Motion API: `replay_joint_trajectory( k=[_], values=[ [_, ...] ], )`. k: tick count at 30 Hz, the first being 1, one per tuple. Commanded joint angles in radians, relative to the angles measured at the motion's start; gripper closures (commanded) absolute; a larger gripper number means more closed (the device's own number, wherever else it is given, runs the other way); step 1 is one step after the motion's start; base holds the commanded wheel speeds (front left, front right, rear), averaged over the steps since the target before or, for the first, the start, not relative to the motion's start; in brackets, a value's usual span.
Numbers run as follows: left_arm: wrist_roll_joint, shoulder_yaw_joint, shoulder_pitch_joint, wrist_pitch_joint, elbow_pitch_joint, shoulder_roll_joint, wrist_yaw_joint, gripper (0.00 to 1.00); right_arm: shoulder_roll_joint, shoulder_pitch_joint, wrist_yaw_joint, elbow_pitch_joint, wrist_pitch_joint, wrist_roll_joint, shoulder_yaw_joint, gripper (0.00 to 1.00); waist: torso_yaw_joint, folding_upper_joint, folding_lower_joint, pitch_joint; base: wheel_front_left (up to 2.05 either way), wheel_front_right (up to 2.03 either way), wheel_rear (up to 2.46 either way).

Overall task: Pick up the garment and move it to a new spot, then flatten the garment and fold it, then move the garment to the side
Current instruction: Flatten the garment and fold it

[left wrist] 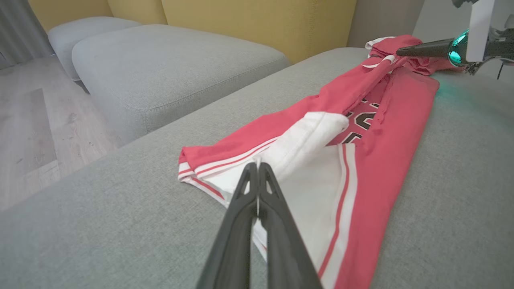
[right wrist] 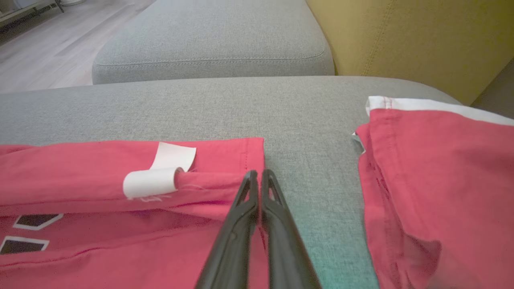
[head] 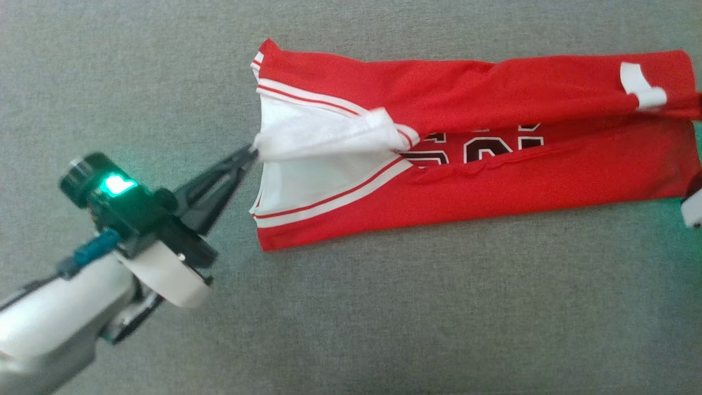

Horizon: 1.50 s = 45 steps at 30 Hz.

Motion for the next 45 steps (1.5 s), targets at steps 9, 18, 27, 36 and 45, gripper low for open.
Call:
replay_joint_trajectory(
  k=[9,18,27,36,45],
  values=[
    [0.059,0.175,0.123,-0.009,0.031,-0.078,0.006,0.85,0.065,0.092,-0.001,-0.102,0.039,-0.082,-0.086,0.68,0.001,-0.0001,0.0000,0.014,0.00,0.00,0.00],
    [0.136,0.409,0.318,-0.009,0.064,-0.247,0.078,0.00,0.179,0.129,-0.001,-0.090,-0.043,-0.146,-0.188,0.00,-0.001,-0.0001,0.0000,-0.029,0.00,0.00,0.00],
    [0.359,0.700,0.558,-0.009,0.000,-0.470,0.157,0.00,0.299,0.213,-0.001,-0.108,-0.090,-0.128,-0.275,0.00,0.031,-0.0001,0.0000,-0.102,0.00,0.00,0.00],
    [0.526,0.835,0.713,-0.009,-0.052,-0.641,0.079,0.00,0.263,0.093,-0.001,0.012,-0.061,-0.144,-0.356,0.00,0.095,-0.0001,0.0000,-0.120,0.00,0.00,0.00],
    [0.620,0.931,0.769,-0.009,-0.080,-0.735,-0.002,0.00,0.259,0.060,-0.001,0.157,0.034,-0.168,-0.397,0.00,0.131,-0.0001,0.0000,-0.122,0.00,0.00,0.00]
  ],
)
